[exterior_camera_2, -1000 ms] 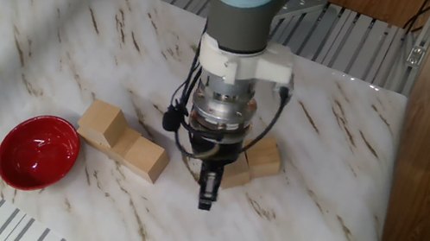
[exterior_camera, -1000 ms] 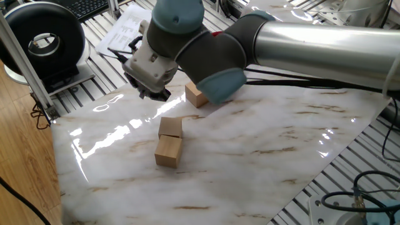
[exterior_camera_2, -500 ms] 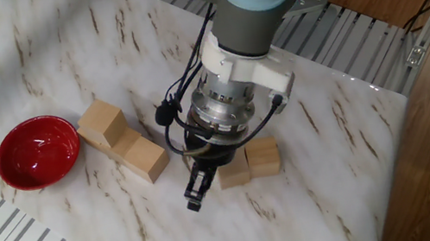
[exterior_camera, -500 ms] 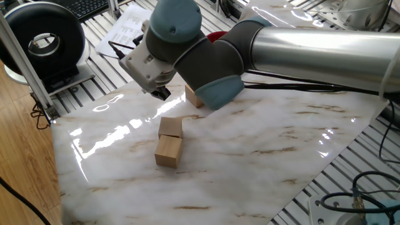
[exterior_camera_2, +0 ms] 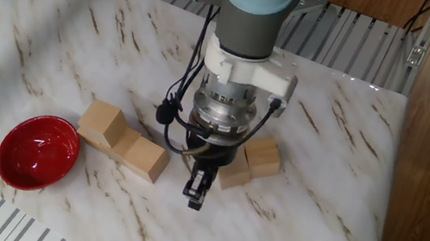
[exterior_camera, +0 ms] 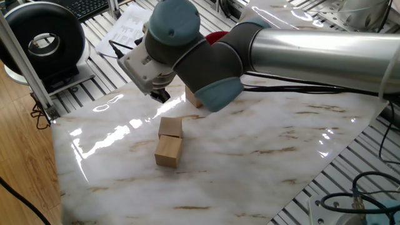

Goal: Stack the blocks into a pyramid shape

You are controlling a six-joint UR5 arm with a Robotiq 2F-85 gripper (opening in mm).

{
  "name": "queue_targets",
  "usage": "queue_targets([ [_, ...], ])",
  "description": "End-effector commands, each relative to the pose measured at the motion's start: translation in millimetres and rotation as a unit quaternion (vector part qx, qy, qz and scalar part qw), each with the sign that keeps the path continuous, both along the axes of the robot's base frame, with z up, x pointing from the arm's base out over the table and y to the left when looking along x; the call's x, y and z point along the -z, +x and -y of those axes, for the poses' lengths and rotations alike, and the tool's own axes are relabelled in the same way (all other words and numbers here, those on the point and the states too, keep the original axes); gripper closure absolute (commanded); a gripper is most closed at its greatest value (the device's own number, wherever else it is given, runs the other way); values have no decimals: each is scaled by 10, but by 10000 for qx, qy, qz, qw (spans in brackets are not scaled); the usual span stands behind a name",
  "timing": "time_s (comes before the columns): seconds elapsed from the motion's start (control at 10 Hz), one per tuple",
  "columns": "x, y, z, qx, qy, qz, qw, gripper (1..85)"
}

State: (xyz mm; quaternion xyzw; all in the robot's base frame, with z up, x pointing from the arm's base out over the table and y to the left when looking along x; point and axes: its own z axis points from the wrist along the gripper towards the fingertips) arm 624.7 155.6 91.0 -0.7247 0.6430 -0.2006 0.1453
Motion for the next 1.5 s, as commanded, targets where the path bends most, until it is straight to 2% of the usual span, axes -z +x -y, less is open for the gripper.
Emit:
queue_targets([
  [0.0, 34, -43, 94, 143, 63, -63, 9999, 847],
  [0.1, 69, -85, -19, 258, 430, -133, 9987, 847],
  [0.2, 38, -93, -297, 256, 1115, -120, 9934, 847],
  [0.3, -57, -48, -460, 868, 1921, -21, 9775, 847],
  [0.4, -189, 102, -362, 1783, 2489, 291, 9515, 847],
  [0.5, -183, 24, -269, 2391, 2775, 52, 9305, 847],
  [0.6, -142, -104, -161, 2363, 2578, -223, 9366, 847],
  [0.7, -135, -203, -81, 2101, 2245, -292, 9511, 847],
  [0.8, -127, -217, -56, 1867, 2012, -240, 9613, 847],
  [0.9, -81, -235, -95, 1881, 1948, -211, 9624, 847],
  [1.0, -25, -274, -196, 2248, 2102, -202, 9513, 847],
  [1.1, 10, -319, -265, 2257, 2111, -243, 9507, 847],
  [1.2, 27, -339, -107, 1654, 1472, -203, 9750, 847],
  [1.3, 15, -351, 142, 885, 529, -144, 9946, 847],
  [1.4, -48, -246, 230, 173, -104, 88, 9998, 847],
])
